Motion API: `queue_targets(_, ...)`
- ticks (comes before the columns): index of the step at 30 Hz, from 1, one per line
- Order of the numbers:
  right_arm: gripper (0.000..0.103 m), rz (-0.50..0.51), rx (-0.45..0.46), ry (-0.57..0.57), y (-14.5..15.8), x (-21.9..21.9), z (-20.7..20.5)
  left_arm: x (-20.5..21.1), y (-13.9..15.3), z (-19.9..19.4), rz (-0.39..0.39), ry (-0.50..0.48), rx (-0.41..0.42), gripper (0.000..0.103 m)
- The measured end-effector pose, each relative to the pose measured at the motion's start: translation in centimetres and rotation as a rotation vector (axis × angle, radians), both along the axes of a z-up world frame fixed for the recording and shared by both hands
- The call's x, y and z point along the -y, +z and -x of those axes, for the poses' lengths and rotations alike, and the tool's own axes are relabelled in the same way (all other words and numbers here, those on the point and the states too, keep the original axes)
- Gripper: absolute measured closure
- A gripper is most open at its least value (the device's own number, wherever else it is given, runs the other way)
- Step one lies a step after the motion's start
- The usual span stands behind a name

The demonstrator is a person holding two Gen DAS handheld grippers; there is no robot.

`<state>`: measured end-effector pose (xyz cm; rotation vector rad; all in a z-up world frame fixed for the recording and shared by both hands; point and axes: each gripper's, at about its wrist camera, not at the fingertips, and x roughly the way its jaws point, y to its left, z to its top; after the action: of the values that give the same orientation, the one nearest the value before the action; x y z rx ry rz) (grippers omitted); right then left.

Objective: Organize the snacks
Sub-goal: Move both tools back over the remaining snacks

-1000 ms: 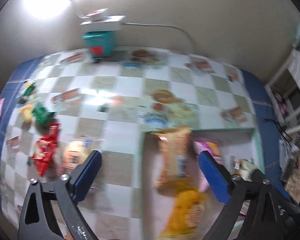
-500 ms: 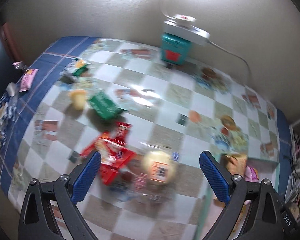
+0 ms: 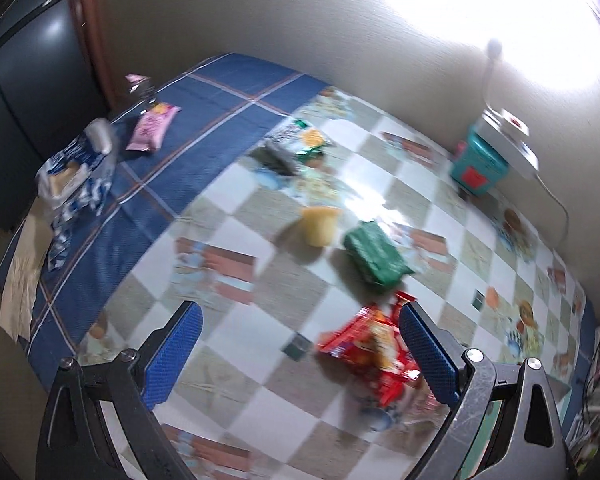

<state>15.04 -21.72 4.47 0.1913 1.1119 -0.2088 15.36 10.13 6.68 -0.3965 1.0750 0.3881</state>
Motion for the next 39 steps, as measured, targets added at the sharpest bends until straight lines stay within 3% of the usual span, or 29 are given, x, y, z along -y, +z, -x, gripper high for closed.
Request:
queue_targets(12, 0.000, -0.044, -0.002, 0.079, -2.0, -5.6, -1.1, -5.3, -2.3, 0.5, 0.063, 0.090, -0.023, 0.004)
queue_targets(25, 0.000, -0.068, -0.046, 0.162, -6.0, -9.7, -2.6, -0.3, -6.1, -2.7, 0.187, -0.049, -0.078, 0.004)
queue_targets(29, 0.000, -0.071, -0.060, 0.180, -7.1, -10.3, -2.9, 0.8, -6.8, -3.3, 0.195, -0.071, -0.096, 0.004)
queue_targets(35, 0.000, -0.073, -0.075, 0.192, -8.1, -10.7, -3.2, 1.4, -7.9, -3.8, 0.287, -0.085, -0.092, 0.004)
queue_targets(39, 0.000, -0.074, -0.074, 0.189, -8.3, -10.6, -3.3, 2.3, -8.1, -4.1, 0.284, -0.105, -0.095, 0.004)
